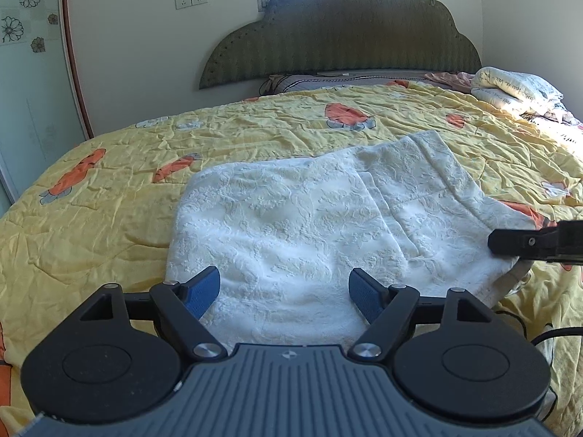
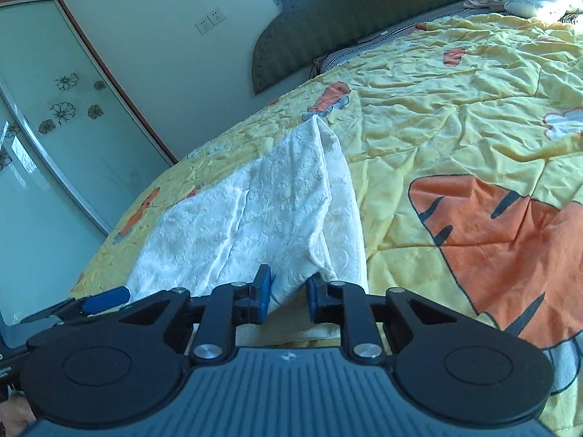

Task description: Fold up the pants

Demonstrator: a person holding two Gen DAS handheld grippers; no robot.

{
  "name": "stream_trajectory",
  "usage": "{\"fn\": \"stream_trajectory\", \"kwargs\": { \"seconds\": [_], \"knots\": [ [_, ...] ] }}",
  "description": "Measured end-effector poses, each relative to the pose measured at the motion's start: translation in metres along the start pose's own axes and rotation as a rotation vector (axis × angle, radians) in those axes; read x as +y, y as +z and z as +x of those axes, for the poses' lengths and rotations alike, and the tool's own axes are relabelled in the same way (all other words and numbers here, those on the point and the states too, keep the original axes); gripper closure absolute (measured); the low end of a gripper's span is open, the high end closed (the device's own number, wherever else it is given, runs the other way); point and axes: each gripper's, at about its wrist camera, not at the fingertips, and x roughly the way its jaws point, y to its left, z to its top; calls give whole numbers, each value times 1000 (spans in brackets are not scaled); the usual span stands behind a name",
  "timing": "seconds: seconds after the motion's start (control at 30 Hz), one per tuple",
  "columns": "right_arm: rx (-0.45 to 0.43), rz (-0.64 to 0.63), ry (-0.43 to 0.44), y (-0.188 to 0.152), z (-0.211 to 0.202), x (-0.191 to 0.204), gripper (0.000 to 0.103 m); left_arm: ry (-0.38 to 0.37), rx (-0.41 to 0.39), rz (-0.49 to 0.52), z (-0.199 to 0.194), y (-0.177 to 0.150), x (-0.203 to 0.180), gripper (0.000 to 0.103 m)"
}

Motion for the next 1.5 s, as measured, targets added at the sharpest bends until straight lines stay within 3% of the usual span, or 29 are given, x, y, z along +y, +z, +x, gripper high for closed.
{"fn": "stream_trajectory", "kwargs": {
  "seconds": [0.07,0.13,0.23,0.4,0.6,0.7,1.03,1.5],
  "knots": [
    [-56,-42,-70,4,-10,8,58,-3,0,-7,0,-1,1,22],
    [-140,-133,-174,6,-19,23,54,-3,6,-9,0,-1,0,22],
    [-187,-257,-162,10,-22,42,54,-1,4,0,-1,-1,-4,22],
    [-142,-355,-110,4,0,58,55,-6,7,2,-2,-2,-5,21],
    [-2,-434,-187,-10,23,54,57,-17,19,-4,-3,-3,-4,21],
    [4,-450,-216,-13,18,51,57,-18,21,-5,-2,-3,-3,21],
    [-38,-432,-172,-5,12,58,55,-14,19,1,-3,-2,-4,21],
    [5,-473,-186,-13,21,58,56,-14,19,0,-3,-3,-5,21]
  ]
}}
